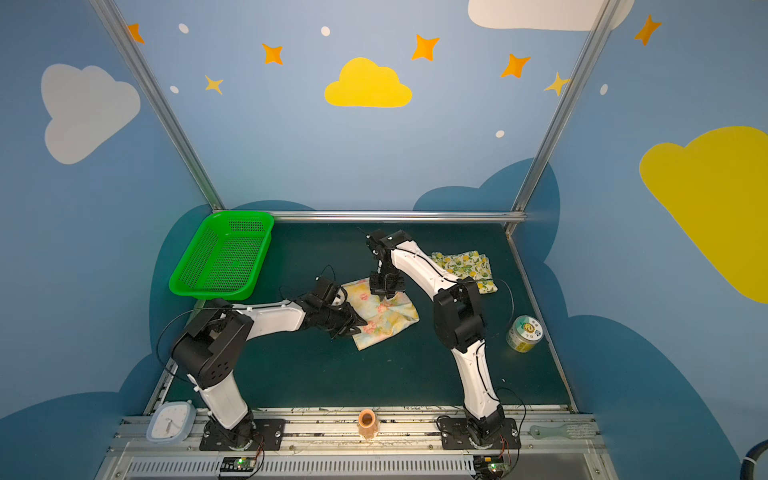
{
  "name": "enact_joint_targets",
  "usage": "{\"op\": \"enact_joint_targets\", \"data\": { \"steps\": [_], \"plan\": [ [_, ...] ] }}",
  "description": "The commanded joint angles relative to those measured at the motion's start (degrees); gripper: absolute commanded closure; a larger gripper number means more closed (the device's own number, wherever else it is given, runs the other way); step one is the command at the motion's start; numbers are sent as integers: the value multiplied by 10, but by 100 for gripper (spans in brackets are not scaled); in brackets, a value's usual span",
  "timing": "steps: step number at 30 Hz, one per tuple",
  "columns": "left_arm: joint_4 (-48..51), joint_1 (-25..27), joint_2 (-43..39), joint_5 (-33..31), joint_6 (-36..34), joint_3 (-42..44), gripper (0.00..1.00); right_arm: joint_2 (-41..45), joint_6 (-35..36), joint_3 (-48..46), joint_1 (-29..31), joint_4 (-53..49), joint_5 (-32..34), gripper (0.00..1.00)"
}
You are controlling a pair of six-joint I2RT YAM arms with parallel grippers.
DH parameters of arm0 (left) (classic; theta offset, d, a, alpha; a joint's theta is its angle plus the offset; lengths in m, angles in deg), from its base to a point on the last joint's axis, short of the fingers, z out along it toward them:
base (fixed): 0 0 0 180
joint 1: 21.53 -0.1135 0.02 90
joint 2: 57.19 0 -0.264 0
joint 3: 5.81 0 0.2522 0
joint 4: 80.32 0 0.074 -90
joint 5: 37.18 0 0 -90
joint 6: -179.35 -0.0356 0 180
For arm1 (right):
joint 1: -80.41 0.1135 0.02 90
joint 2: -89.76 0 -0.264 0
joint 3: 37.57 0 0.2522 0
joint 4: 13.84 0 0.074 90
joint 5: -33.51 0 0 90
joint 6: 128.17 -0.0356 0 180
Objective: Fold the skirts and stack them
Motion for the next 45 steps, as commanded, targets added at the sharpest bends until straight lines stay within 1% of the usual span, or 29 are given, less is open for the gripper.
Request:
{"op": "enact_joint_targets", "data": {
  "steps": [1,6,10,16,25,34,37,40,41,45],
  "plan": [
    [47,-9,-19,-9,-28,5,65,24,-5,-6,3,2,3,100],
    [73,-28,-42,-19,-48,4,64,26,-3,-8,1,2,11,100],
    [95,-33,-35,-24,-72,-12,64,28,-4,-6,1,2,13,100],
    [67,-28,2,-16,-67,-10,66,32,-9,-3,10,2,23,100],
    [29,-6,43,-11,-51,4,67,35,-24,-1,35,11,48,100],
    [23,6,50,-15,-46,24,68,34,-48,-18,49,46,23,100],
    [27,6,52,-15,-46,23,69,41,-57,-43,48,77,-6,100],
    [36,6,43,-17,-44,19,69,41,-57,-55,37,86,-10,100],
    [42,6,33,-20,-44,19,68,41,-55,-56,29,84,-14,100],
    [113,5,-24,-51,-62,12,56,58,-39,-62,-4,77,-6,100]
  ]
}}
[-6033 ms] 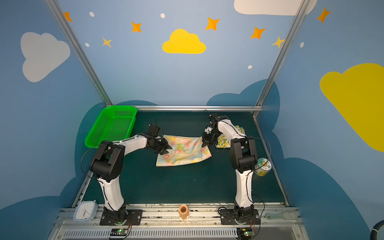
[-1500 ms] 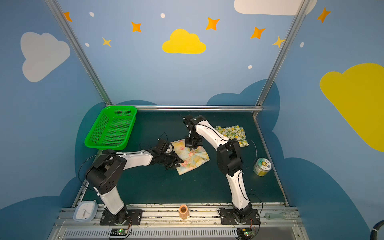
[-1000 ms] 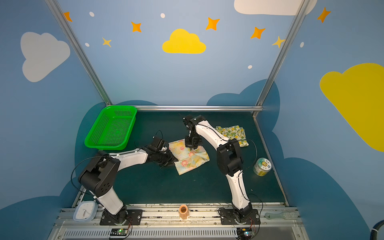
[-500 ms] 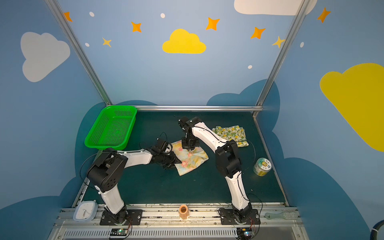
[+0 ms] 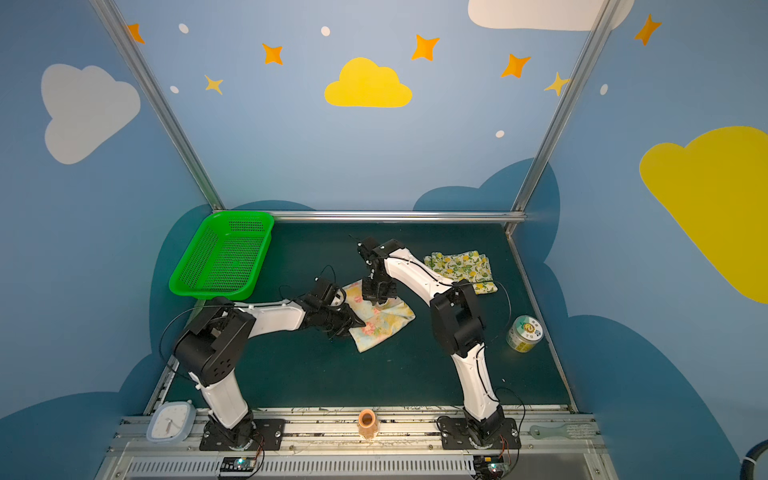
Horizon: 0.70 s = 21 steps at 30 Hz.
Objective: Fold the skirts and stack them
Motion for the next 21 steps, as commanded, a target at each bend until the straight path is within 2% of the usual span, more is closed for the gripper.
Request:
{"op": "enact_joint_targets", "data": {
  "steps": [1,5,10,15,21],
  "plan": [
    [114,2,-43,-48,-23,10,55,41,11,-5,-32,3,-6,100],
    [176,-3,-97,-70,-45,9,53,49,37,-3,-61,-6,-20,100],
    [190,-7,-127,-77,-61,-4,56,40,64,9,-69,-20,-18,100],
    [160,-8,-102,-84,-65,-33,63,39,57,23,-63,-28,-7,100],
    [85,-9,-31,-70,-43,-46,69,41,31,42,-39,-33,5,100]
  ]
}}
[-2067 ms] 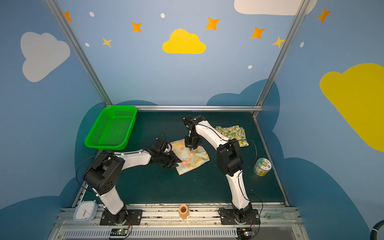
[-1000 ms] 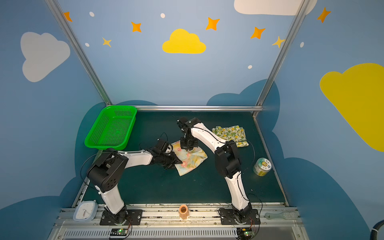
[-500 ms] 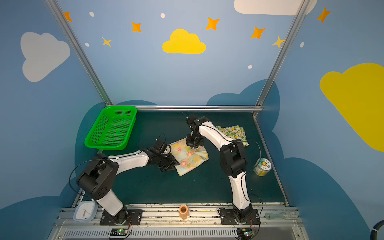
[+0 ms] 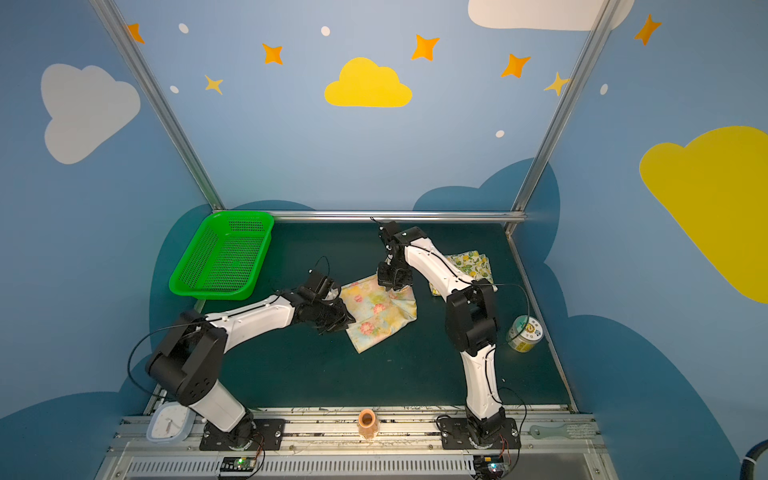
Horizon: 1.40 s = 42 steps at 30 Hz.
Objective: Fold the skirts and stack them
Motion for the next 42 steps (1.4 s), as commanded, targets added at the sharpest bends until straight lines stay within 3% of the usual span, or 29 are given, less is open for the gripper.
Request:
{"op": "enact_joint_targets", "data": {
  "steps": [1,13,20,30,37,42],
  "plan": [
    [-43,-2,38,3,5,-7,70,11,-18,19,19,-14,9,100],
    [-97,3,107,20,11,48,75,-9,-64,41,68,-5,16,100],
    [-105,7,110,20,14,57,76,-13,-113,-6,92,66,-21,100],
    [-58,-1,31,7,4,52,75,-12,-153,-70,98,142,-29,100],
    [9,-30,-45,-6,-25,55,73,-15,-152,-69,100,140,-16,100],
    [39,-46,-38,-8,-60,48,73,-29,-147,-52,104,131,-10,100]
  ]
}}
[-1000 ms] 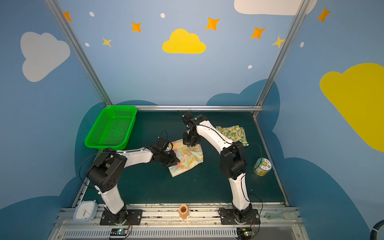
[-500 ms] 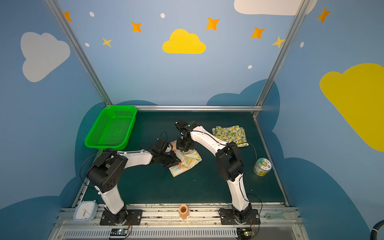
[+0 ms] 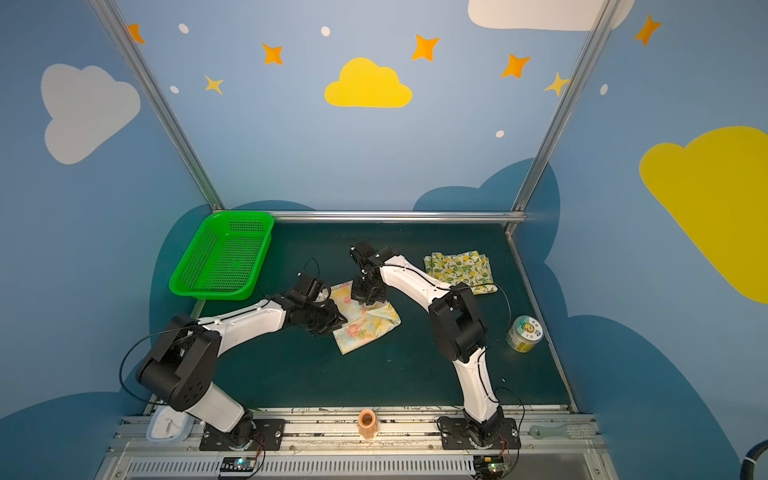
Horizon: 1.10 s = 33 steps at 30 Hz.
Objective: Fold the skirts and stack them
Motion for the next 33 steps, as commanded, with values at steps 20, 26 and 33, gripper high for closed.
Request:
{"op": "enact_joint_targets", "data": {
  "steps": [20,26,33],
  "plan": [
    [23,74,81,18,-24,-139,73,36,116,117,-39,-245,53,100],
    [-4,115,152,48,-9,-181,73,55,122,90,-62,-253,57,100],
    [-14,149,189,72,4,-192,74,53,135,95,-85,-251,63,100]
  ]
}}
